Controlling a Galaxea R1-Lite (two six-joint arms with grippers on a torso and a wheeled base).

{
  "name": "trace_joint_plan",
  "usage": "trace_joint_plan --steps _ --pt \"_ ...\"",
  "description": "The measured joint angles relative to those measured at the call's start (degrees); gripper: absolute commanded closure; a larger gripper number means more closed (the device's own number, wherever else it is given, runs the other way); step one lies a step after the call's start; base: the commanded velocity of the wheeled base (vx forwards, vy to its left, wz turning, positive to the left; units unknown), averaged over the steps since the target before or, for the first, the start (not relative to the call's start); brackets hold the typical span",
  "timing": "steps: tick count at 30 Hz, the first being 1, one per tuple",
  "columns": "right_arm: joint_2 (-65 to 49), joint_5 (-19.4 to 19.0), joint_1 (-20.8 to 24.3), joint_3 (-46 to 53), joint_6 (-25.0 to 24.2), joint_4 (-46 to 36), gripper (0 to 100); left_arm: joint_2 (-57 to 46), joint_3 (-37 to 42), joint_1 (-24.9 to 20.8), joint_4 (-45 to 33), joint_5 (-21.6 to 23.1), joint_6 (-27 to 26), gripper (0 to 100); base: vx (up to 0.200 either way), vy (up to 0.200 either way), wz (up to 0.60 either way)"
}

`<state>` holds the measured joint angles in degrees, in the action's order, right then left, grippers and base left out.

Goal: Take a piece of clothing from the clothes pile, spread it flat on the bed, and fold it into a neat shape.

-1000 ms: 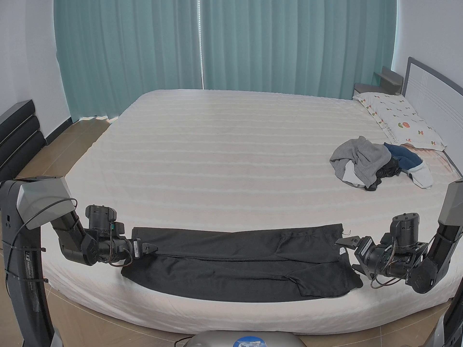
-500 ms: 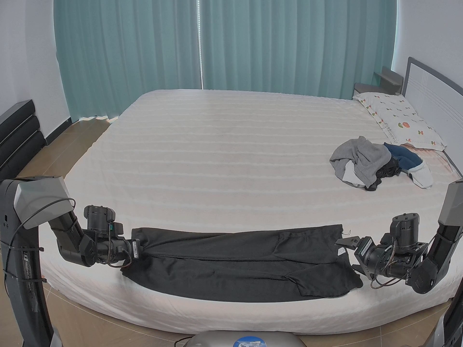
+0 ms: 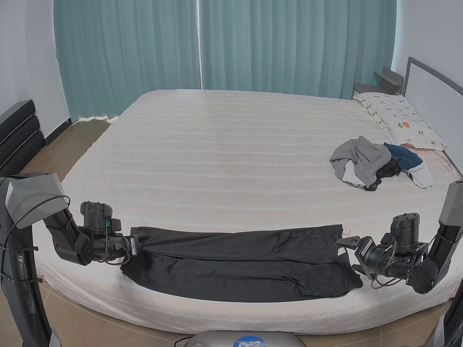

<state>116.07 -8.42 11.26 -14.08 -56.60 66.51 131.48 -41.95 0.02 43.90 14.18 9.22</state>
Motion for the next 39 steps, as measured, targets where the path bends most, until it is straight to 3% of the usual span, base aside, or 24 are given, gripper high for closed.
trace_joint_plan --steps 23,32,39 --pt "-0.09 0.00 -0.16 -0.16 0.00 0.09 0 -0.13 -1.29 -0.60 2.95 -1.21 4.95 100 0.000 0.000 0.00" --pt "-0.16 0.00 -0.07 -0.20 0.00 0.09 0 -1.35 -1.90 -2.89 2.44 -3.34 7.12 100 0.000 -0.200 0.00" --pt "-0.16 -0.05 0.00 -0.16 -0.02 0.09 0 -2.71 -3.56 -4.84 -0.57 -7.47 7.09 100 0.000 -0.200 0.00"
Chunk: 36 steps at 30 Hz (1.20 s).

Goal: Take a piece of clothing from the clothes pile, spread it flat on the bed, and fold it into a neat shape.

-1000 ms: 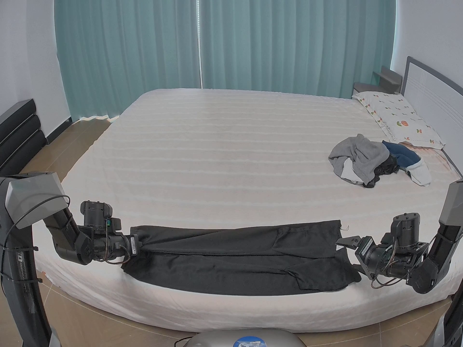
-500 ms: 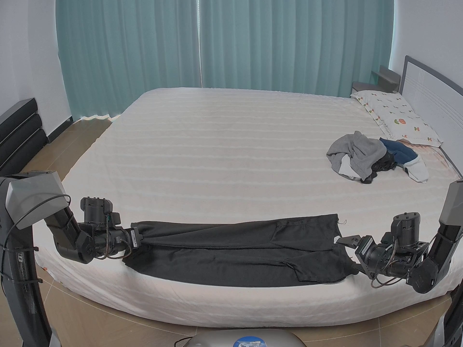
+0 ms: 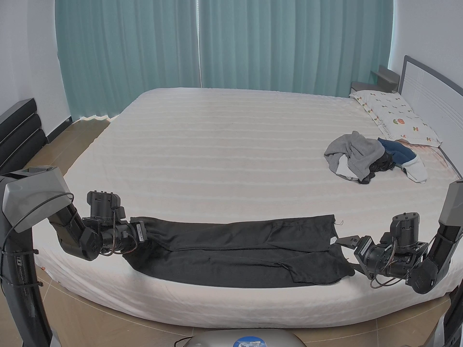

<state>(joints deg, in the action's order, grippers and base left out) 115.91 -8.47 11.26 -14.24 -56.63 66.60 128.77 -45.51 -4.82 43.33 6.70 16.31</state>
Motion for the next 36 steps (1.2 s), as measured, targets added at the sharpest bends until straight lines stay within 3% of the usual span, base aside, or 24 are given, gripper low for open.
trace_joint_plan --steps 9,23,36 --pt "0.11 -0.01 0.11 0.10 -0.04 -0.01 0 -4.43 -3.80 -2.79 -13.65 -2.44 0.18 100 0.000 -0.200 0.00" --pt "0.24 -0.01 0.13 0.24 -0.04 -0.04 0 -6.12 -10.06 -13.40 -20.50 -9.65 2.44 100 0.000 -0.200 0.00" --pt "0.40 -0.01 0.23 0.27 -0.06 -0.11 0 -3.52 -19.96 -21.37 -31.17 -10.47 6.27 100 0.000 -0.200 0.00"
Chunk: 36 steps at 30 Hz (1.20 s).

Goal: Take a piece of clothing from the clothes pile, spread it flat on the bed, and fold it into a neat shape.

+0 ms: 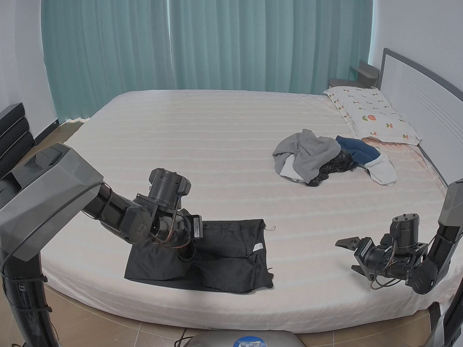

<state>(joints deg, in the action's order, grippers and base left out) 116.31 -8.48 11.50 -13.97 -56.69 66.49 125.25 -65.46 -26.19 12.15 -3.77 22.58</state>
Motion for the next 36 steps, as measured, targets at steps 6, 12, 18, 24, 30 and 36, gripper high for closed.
trace_joint_plan --steps 6,12,18,24,30,36 --pt "0.04 0.00 0.07 0.00 0.00 0.00 0 1.88 -3.13 -2.39 -1.38 -0.09 1.18 100 0.000 -0.067 0.00" --pt "0.09 0.00 0.13 0.00 0.00 0.00 0 4.08 -4.85 -4.11 -1.38 -1.21 1.54 100 0.000 0.000 0.00" --pt "0.12 -0.02 0.16 0.00 0.00 0.02 0 6.01 -5.49 -5.18 -1.40 -2.85 1.67 0 0.000 0.000 0.00" --pt "0.15 0.01 0.16 0.06 0.00 0.02 0 6.38 -5.36 -5.47 -1.45 -2.88 3.72 0 0.000 0.000 0.00" --pt "0.15 0.00 0.44 0.37 0.04 0.00 0 3.91 -4.24 -5.34 -1.49 -2.46 6.22 0 0.000 0.000 0.00" --pt "0.17 0.00 0.93 0.63 0.15 0.00 0 -1.57 1.02 -3.30 -1.23 0.90 8.55 0 0.000 0.000 0.00"
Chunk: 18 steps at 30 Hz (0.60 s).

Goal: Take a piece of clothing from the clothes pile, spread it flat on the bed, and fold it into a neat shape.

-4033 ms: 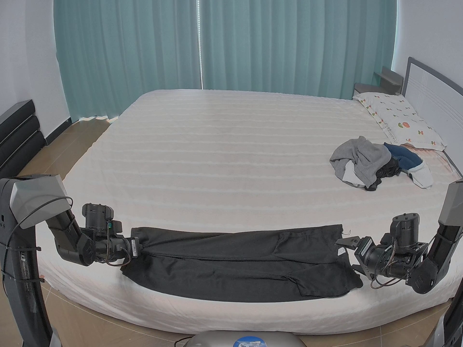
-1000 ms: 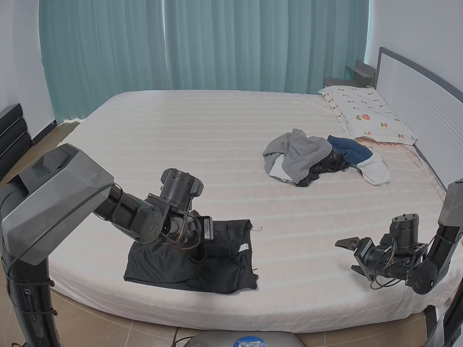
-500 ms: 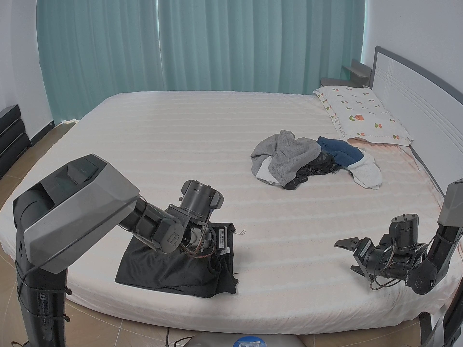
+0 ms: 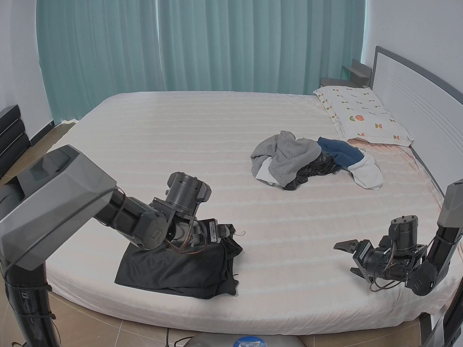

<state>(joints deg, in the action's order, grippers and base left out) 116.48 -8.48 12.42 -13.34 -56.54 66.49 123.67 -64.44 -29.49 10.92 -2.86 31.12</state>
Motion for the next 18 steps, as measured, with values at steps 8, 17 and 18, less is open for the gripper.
trace_joint_plan --steps 8,17,18 --pt "0.26 0.55 2.95 -0.63 0.40 -0.12 0 -7.11 8.41 8.87 0.84 7.66 4.68 0 0.000 0.000 0.00" --pt "2.32 2.39 10.15 -6.29 1.23 -6.55 0 -10.58 16.32 18.36 5.74 19.72 9.57 0 0.000 0.133 0.00" --pt "2.51 2.69 10.70 -7.24 1.39 -7.95 0 -10.72 16.73 19.08 6.01 20.41 9.90 0 0.000 0.200 0.00"
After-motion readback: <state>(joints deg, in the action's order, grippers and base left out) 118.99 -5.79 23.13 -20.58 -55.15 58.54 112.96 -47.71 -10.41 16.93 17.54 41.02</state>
